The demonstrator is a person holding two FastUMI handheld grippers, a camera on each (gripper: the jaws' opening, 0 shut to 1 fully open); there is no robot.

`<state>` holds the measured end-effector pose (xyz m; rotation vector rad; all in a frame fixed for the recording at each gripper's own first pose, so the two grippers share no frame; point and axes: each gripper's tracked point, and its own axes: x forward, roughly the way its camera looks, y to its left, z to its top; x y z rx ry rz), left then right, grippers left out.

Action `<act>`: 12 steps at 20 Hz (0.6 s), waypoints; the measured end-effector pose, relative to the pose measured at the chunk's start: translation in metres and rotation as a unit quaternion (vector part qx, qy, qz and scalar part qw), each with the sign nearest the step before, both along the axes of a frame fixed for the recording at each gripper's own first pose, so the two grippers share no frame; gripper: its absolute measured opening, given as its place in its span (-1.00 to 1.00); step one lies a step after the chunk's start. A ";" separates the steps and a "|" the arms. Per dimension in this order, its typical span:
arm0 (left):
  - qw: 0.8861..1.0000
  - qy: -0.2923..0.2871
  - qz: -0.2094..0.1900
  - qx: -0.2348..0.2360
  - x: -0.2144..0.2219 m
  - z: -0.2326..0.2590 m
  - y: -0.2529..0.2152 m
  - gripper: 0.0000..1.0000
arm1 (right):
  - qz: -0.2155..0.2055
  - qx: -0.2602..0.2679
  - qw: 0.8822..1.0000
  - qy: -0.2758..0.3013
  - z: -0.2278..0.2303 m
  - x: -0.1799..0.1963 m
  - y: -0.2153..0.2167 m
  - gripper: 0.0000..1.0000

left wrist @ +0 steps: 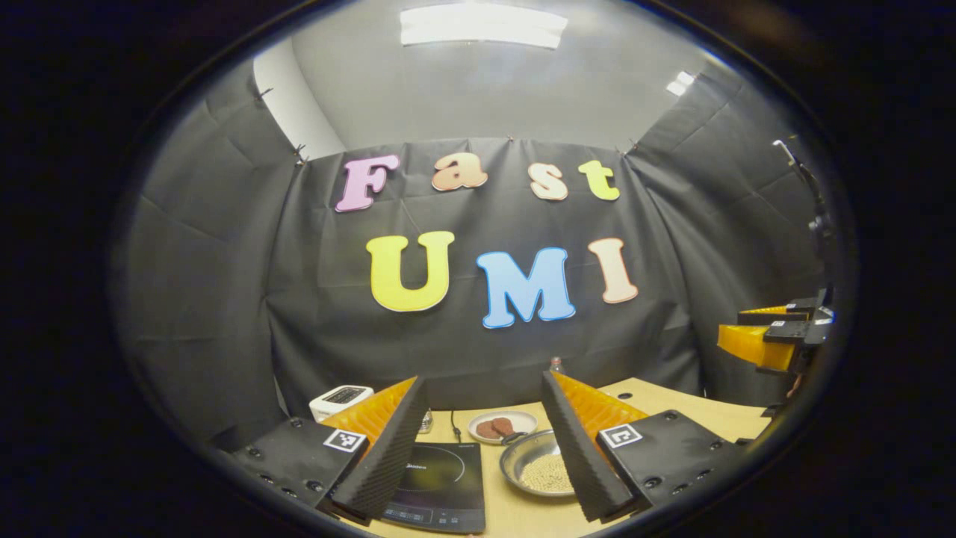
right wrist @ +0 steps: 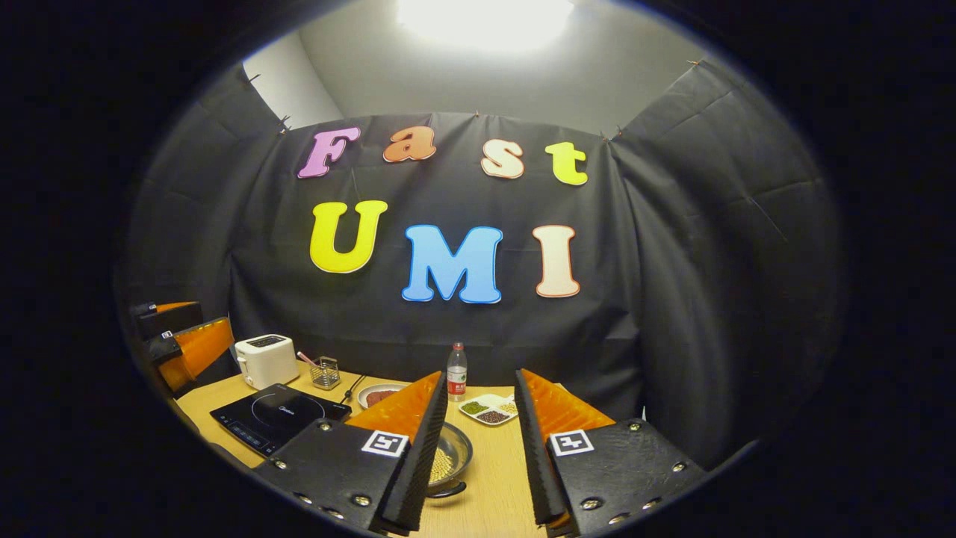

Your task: First push the handle of the pot to place it horizontally, then grasp the pot with both hands and set it on the induction cooktop.

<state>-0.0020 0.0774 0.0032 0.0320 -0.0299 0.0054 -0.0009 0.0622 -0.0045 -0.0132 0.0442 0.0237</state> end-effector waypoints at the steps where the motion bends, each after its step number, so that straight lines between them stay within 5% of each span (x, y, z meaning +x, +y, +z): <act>1: 1.000 0.000 0.000 0.000 0.000 0.000 0.006 0.96 | 0.004 0.001 1.000 0.001 -0.001 0.001 0.006 0.09; 2: 1.000 -0.001 0.001 -0.001 -0.001 -0.002 0.011 0.96 | -0.010 -0.004 1.000 0.000 -0.001 0.001 0.008 0.10; 4: 1.000 -0.004 0.005 -0.001 -0.003 -0.001 0.024 0.87 | 0.004 -0.002 1.000 0.003 -0.001 0.002 0.019 -0.53; 5: 1.000 -0.005 0.008 -0.001 -0.005 -0.001 0.030 0.96 | 0.015 -0.005 1.000 0.011 -0.004 -0.003 0.028 -0.53; 7: 1.000 -0.005 0.014 -0.002 -0.007 -0.005 0.040 1.00 | 0.015 0.000 1.000 0.006 -0.005 -0.004 0.029 -0.98; 12: 0.999 0.004 0.033 -0.008 -0.004 -0.015 0.049 0.91 | 0.082 -0.006 0.994 0.072 -0.045 0.007 0.056 -0.98</act>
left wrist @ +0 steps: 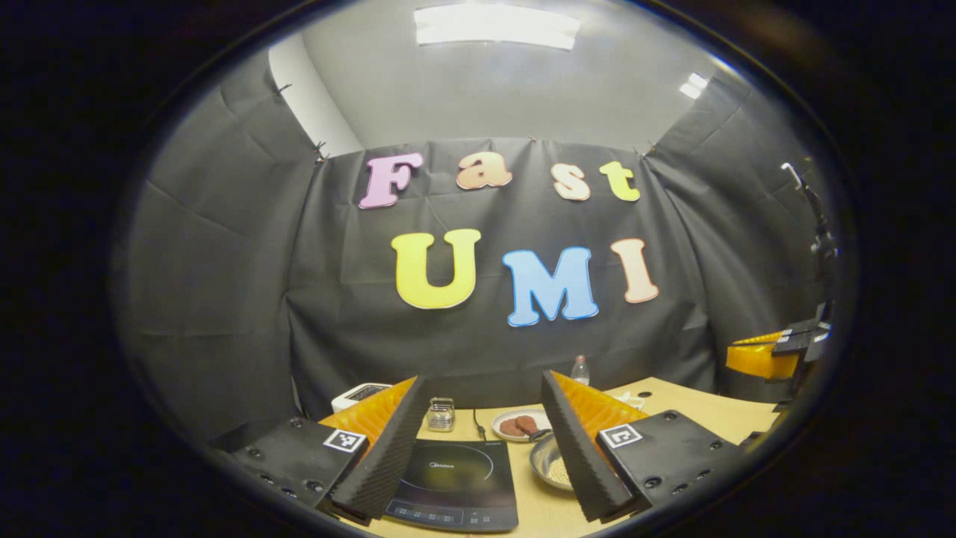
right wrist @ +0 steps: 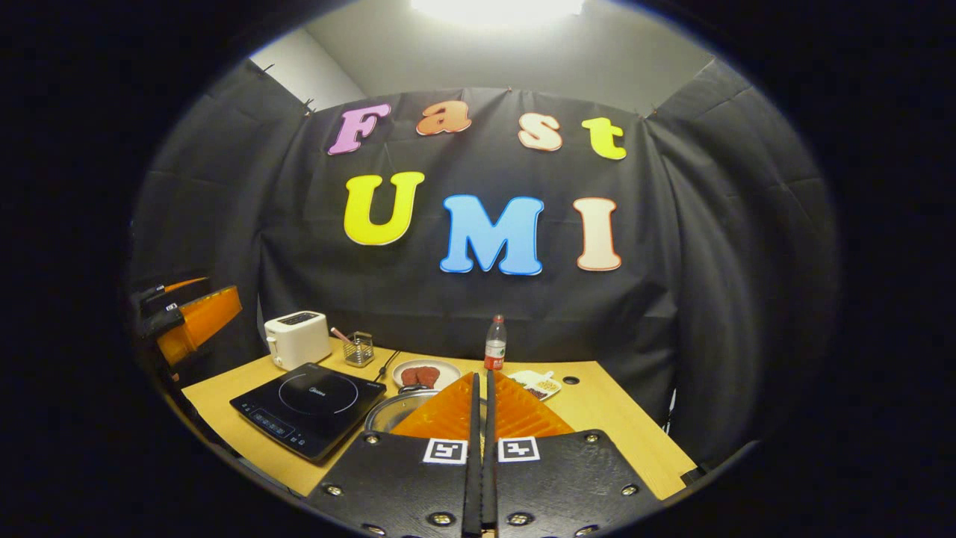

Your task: First push the handle of the pot to place it horizontally, then grasp the pot with both hands and set it on the induction cooktop.

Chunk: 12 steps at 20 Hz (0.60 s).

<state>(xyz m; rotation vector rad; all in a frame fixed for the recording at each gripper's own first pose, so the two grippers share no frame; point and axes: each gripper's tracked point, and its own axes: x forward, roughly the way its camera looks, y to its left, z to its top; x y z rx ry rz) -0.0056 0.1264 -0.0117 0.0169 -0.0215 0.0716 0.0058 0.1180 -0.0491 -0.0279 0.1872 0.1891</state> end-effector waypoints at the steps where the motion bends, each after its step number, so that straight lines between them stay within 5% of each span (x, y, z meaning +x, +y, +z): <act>1: 1.000 0.003 0.003 -0.001 0.003 -0.003 0.000 0.86 | 0.011 -0.002 1.000 0.014 -0.009 0.003 0.003 -0.98; 3: 1.000 0.007 0.010 -0.002 0.010 -0.008 0.000 1.00 | 0.043 -0.001 0.998 0.040 -0.026 0.008 0.013 -0.98; 12: 0.998 0.033 0.052 0.005 0.049 -0.030 -0.006 0.96 | 0.184 -0.011 0.969 0.164 -0.108 0.017 0.045 -0.98</act>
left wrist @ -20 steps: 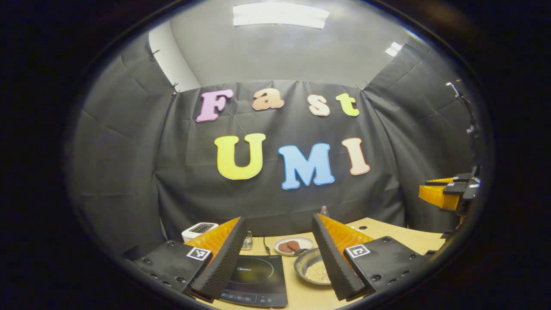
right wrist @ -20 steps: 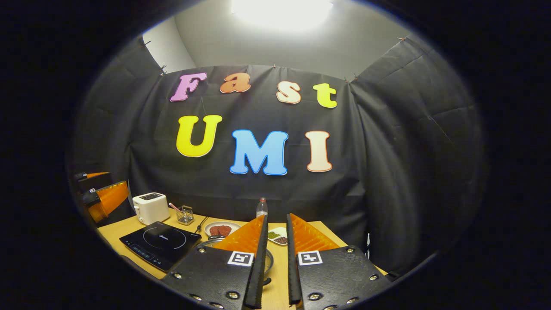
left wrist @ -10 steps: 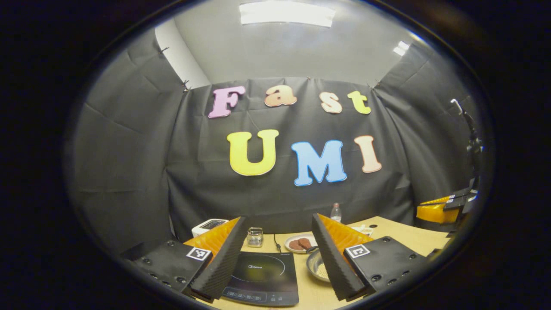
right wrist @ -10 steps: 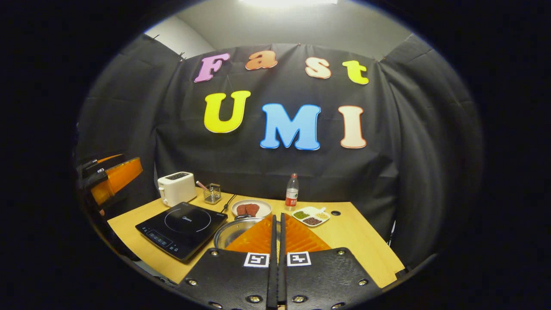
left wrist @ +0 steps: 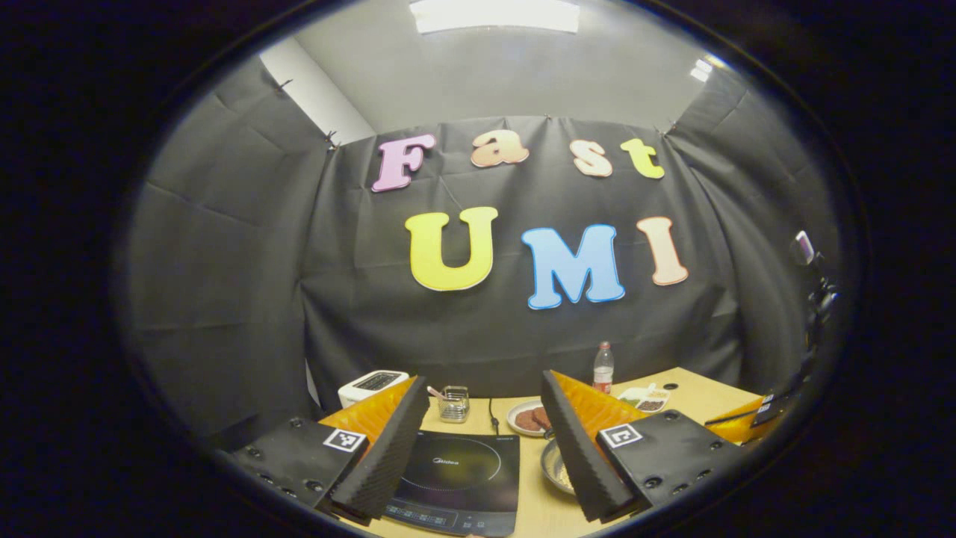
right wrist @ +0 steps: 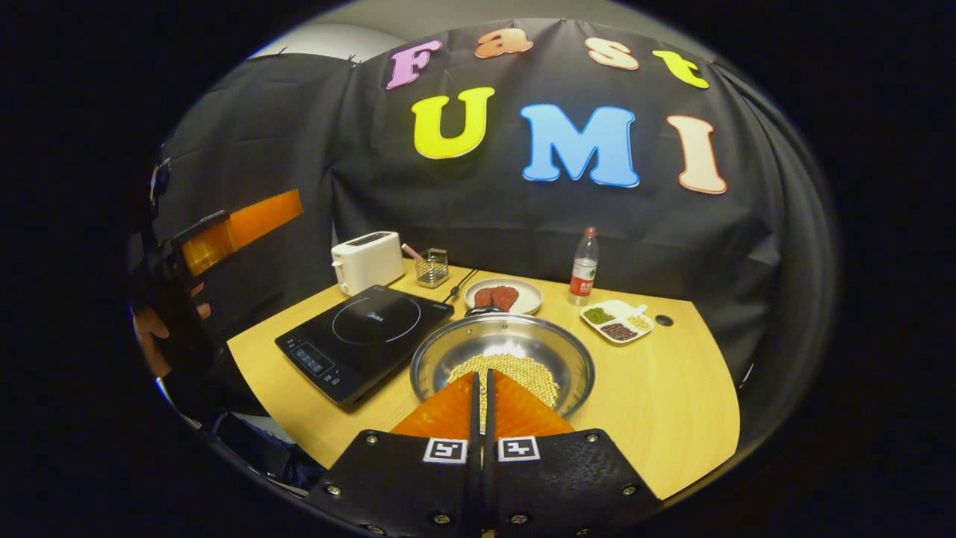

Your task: First push the handle of the pot to place it horizontally, then grasp the pot with both hands and set it on the induction cooktop.

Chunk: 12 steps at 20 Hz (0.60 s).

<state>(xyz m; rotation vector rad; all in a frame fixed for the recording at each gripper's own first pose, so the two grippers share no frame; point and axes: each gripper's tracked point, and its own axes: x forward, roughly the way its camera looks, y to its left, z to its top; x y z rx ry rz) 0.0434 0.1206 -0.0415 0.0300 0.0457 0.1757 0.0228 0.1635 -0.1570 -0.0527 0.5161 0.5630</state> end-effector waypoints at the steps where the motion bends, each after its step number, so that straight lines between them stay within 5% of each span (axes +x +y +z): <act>1: 1.000 0.003 0.003 0.000 0.003 -0.001 -0.001 0.96 | 0.013 -0.005 1.000 0.014 -0.010 -0.002 0.001 -0.98; 8: 0.999 0.019 0.024 0.009 0.015 -0.013 -0.003 0.96 | 0.090 -0.035 0.989 0.110 -0.067 -0.017 0.009 -0.98; 12: 0.999 0.031 0.031 0.008 0.020 -0.021 -0.006 0.96 | 0.100 -0.042 0.979 0.173 -0.096 -0.023 0.006 -0.97</act>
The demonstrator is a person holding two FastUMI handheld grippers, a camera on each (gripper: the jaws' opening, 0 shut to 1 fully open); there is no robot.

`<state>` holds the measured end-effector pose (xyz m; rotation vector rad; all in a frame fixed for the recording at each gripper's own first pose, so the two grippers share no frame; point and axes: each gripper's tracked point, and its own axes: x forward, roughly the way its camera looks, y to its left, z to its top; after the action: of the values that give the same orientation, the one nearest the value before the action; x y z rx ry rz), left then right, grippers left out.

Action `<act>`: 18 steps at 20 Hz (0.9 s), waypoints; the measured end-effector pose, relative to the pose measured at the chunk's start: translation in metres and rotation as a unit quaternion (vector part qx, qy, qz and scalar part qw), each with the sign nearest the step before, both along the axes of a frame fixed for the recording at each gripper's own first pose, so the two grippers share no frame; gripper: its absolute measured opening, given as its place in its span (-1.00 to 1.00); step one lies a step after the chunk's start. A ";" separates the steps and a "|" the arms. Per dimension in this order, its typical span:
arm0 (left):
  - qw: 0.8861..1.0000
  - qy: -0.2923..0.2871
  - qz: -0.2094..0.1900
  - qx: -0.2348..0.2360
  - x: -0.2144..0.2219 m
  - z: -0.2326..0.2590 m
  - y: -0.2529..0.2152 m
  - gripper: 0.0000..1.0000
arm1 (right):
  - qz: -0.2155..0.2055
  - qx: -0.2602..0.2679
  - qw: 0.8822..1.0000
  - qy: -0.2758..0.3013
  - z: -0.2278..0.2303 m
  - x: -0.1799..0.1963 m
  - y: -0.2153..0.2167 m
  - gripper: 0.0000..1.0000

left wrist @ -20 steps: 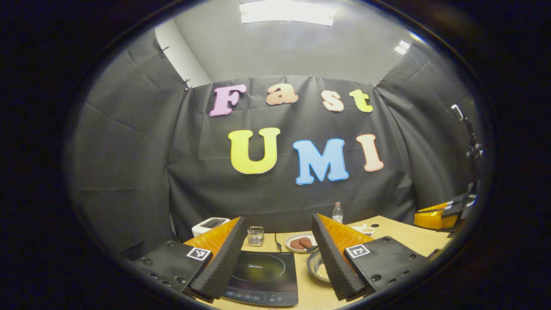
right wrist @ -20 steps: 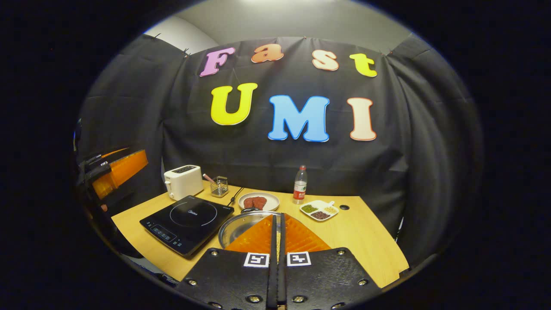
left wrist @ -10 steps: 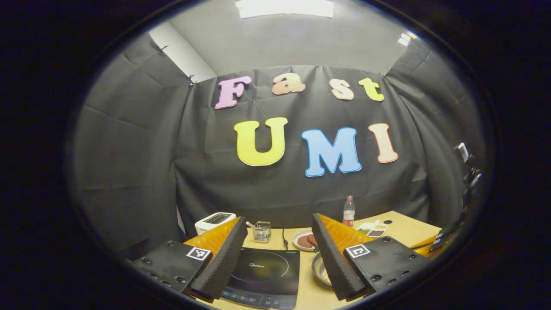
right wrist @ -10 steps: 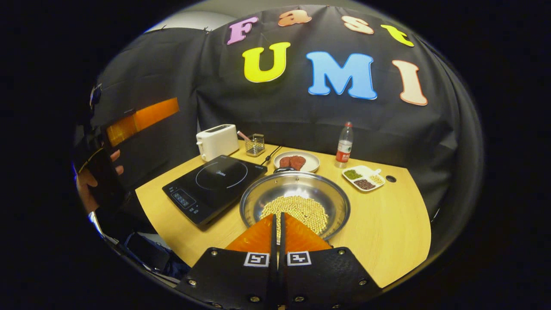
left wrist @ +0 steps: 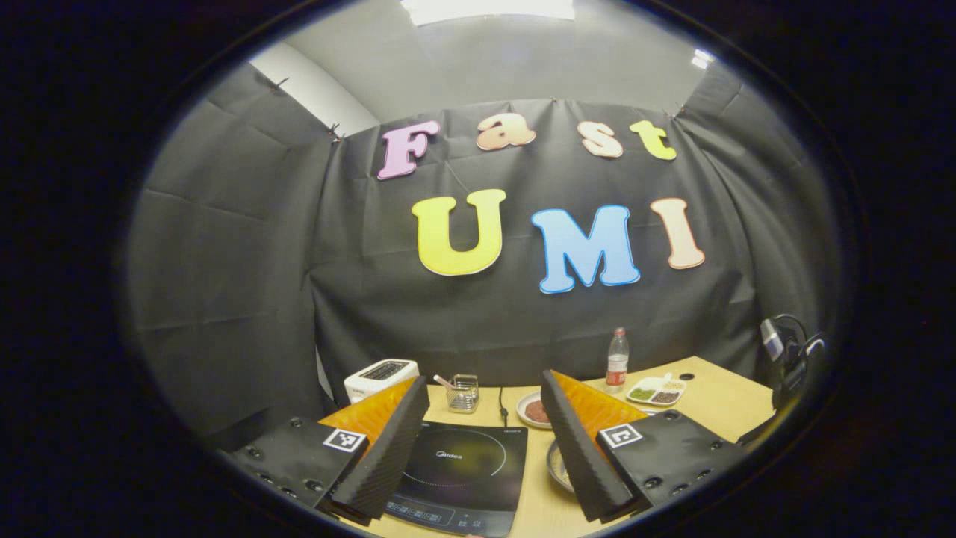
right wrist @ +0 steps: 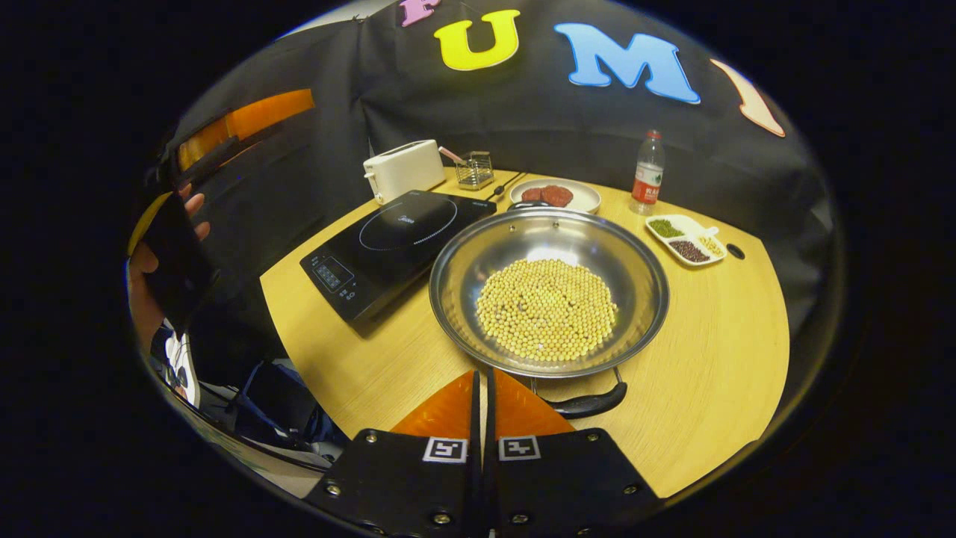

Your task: First push the handle of the pot to place it horizontally, then grasp the pot with both hands and set it on the induction cooktop.

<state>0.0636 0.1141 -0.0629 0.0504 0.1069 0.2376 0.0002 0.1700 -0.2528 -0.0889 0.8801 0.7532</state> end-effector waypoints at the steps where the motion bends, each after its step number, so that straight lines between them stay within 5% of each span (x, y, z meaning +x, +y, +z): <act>1: 1.000 0.003 0.000 0.003 0.002 -0.001 -0.001 0.96 | -0.001 0.000 1.000 0.011 -0.005 0.000 0.000 -0.96; 18: 1.000 0.017 -0.017 0.003 0.031 -0.017 -0.030 0.96 | -0.056 -0.034 0.997 0.050 -0.037 0.026 -0.052 -0.98</act>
<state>0.0943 0.0844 -0.0795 0.0626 0.1398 0.2023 0.0265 0.1183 -0.2896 -0.0624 0.9992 0.6275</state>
